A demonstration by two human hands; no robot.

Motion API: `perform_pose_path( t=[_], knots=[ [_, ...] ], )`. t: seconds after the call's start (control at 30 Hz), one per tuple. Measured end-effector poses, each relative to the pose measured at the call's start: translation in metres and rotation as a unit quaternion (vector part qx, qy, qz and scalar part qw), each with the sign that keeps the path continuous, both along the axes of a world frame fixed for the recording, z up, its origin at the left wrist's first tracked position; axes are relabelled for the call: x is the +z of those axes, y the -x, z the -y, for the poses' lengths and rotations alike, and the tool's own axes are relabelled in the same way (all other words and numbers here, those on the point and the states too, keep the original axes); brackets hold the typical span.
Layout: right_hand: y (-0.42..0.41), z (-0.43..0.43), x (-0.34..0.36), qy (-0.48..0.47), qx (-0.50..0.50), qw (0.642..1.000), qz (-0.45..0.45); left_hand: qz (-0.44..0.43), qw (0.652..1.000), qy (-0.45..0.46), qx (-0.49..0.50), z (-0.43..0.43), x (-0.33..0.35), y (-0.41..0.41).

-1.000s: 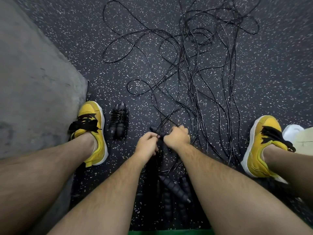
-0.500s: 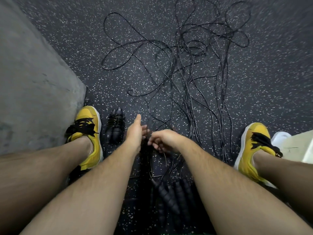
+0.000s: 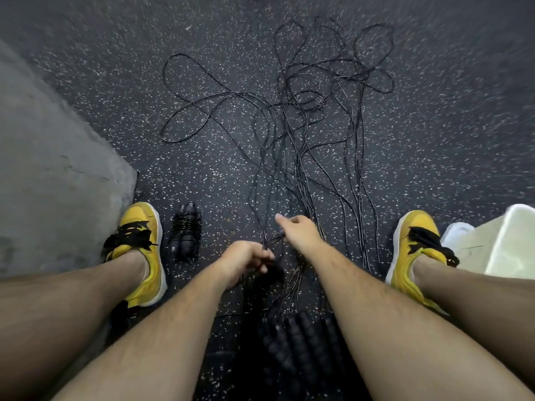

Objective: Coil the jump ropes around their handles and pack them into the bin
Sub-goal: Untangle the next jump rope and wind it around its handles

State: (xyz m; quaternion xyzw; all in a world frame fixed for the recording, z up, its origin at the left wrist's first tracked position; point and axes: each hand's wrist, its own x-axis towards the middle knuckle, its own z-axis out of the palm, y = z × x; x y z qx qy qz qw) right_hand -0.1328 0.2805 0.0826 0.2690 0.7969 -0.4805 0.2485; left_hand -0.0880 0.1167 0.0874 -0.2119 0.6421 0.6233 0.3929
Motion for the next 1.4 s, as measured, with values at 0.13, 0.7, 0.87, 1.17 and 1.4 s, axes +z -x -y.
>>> perform_pose_path(
  t=[0.13, 0.7, 0.87, 1.17, 1.4],
  knots=[
    [0.004, 0.028, -0.006, 0.031, 0.022, 0.999, 0.009, -0.001, 1.000, 0.021, 0.021, 0.003, 0.015, -0.003],
    [0.077, -0.004, -0.046, -0.271, 0.310, 0.911, 0.004, -0.180, 0.923, 0.336, -0.060, -0.029, -0.041, 0.041],
    [0.081, 0.005, -0.059, -0.296, 0.209, 0.931, -0.043, -0.150, 0.937, 0.312, -0.049, -0.031, -0.043, 0.045],
    [0.078, -0.005, -0.062, -0.308, 0.260, 0.914, 0.039, -0.106, 0.959, 0.261, -0.019, -0.021, -0.039, 0.025],
    [0.068, 0.019, -0.070, -0.313, 0.403, 0.857, -0.068, -0.099, 0.963, 0.252, -0.007, -0.012, -0.045, 0.021]
  ],
)
